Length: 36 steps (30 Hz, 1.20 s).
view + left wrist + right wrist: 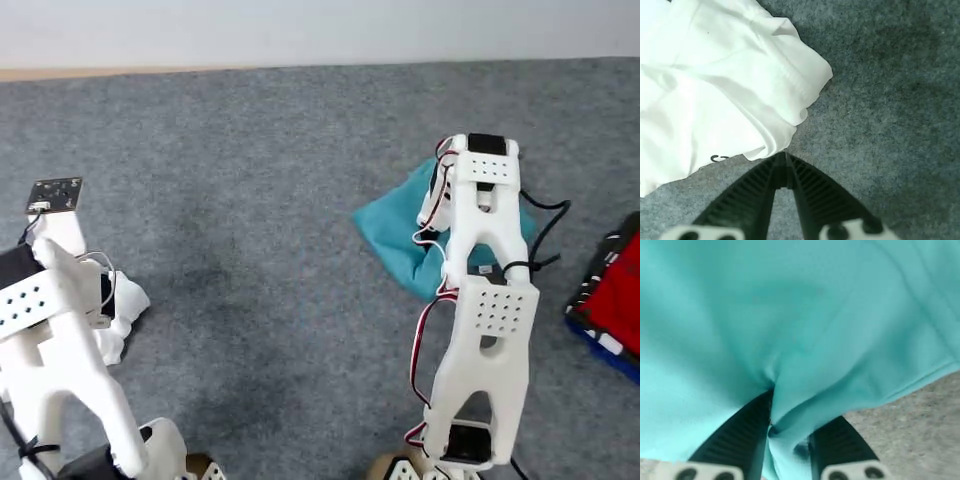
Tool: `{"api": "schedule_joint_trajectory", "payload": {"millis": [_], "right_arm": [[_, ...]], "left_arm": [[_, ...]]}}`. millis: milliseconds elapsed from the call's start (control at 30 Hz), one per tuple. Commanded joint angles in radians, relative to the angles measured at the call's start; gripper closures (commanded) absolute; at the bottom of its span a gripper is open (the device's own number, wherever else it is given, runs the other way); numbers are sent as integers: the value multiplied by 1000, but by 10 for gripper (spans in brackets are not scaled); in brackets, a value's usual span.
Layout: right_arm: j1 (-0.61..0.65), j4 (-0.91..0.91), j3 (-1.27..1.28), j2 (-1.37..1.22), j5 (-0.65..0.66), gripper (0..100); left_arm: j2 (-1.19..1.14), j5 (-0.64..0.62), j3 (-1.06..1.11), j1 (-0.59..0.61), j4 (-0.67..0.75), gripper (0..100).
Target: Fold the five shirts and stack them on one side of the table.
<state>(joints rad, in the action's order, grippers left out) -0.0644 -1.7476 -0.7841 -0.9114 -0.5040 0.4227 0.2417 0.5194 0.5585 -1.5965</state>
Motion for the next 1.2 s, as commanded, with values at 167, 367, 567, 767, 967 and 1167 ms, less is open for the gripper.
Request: {"api": "schedule_joint_trajectory", "payload": {"millis": [167,367,567,767,967,1167], "right_arm": [[-145,-45,-140,223,276,989],[-245,-45,-152,358,474,990],[-338,-45,-153,489,621,990],[-447,-10,-155,570,740,990],[-579,74,-155,585,858,990],[-704,82,-149,573,984,990]], "left_arm": [[38,9,-12,3,-26,993],[38,9,-12,0,-25,993],[38,9,-12,0,-28,993],[38,9,-12,0,-28,993],[38,9,-12,0,-28,993],[38,9,-12,0,-29,993]]}}
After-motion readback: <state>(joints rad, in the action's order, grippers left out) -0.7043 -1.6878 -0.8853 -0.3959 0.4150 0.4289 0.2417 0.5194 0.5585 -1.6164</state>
